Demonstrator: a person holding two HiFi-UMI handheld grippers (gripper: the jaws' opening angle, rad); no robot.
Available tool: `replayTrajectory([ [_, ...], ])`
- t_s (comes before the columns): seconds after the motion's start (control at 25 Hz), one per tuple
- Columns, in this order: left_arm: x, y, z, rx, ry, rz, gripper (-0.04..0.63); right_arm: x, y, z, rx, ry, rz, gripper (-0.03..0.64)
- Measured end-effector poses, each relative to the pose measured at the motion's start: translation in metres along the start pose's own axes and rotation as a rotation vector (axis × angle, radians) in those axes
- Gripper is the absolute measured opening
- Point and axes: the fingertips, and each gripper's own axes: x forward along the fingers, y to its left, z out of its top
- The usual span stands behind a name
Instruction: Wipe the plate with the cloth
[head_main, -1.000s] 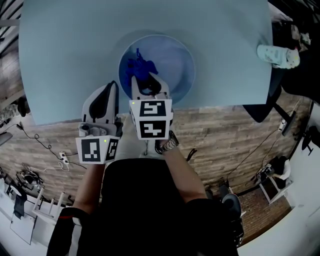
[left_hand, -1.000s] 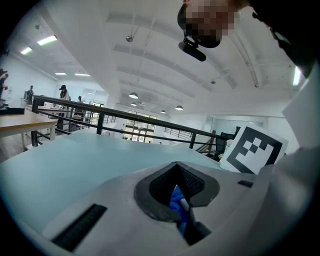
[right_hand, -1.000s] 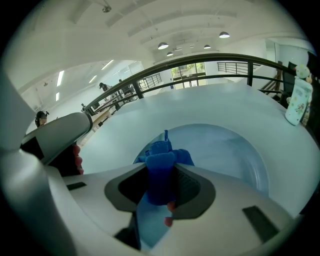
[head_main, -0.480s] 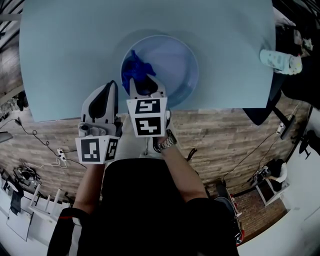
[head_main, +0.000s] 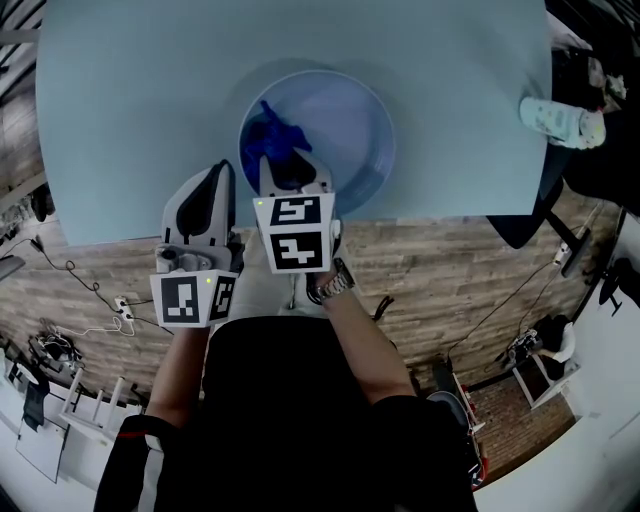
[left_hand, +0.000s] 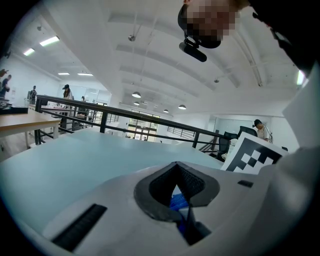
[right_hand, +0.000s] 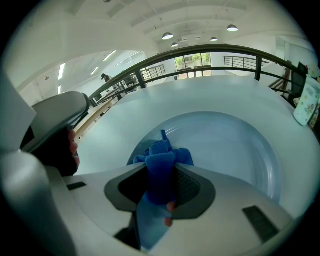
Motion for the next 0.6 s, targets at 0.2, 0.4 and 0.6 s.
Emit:
replayTrajectory([
  [0.2, 0.005, -0.007, 0.000, 0.002, 0.002, -0.016, 0.002, -0.002, -0.007, 0.000, 0.012, -0.001, -0.007, 0.118],
  [0.4, 0.009, -0.013, -0.001, 0.006, 0.007, -0.031, 0.002, -0.005, -0.016, -0.002, 0.027, 0.000, -0.020, 0.118],
  [0.6, 0.014, -0.018, 0.000, 0.010, 0.010, -0.051, 0.002, -0.009, -0.026, 0.000, 0.044, -0.004, -0.038, 0.118],
])
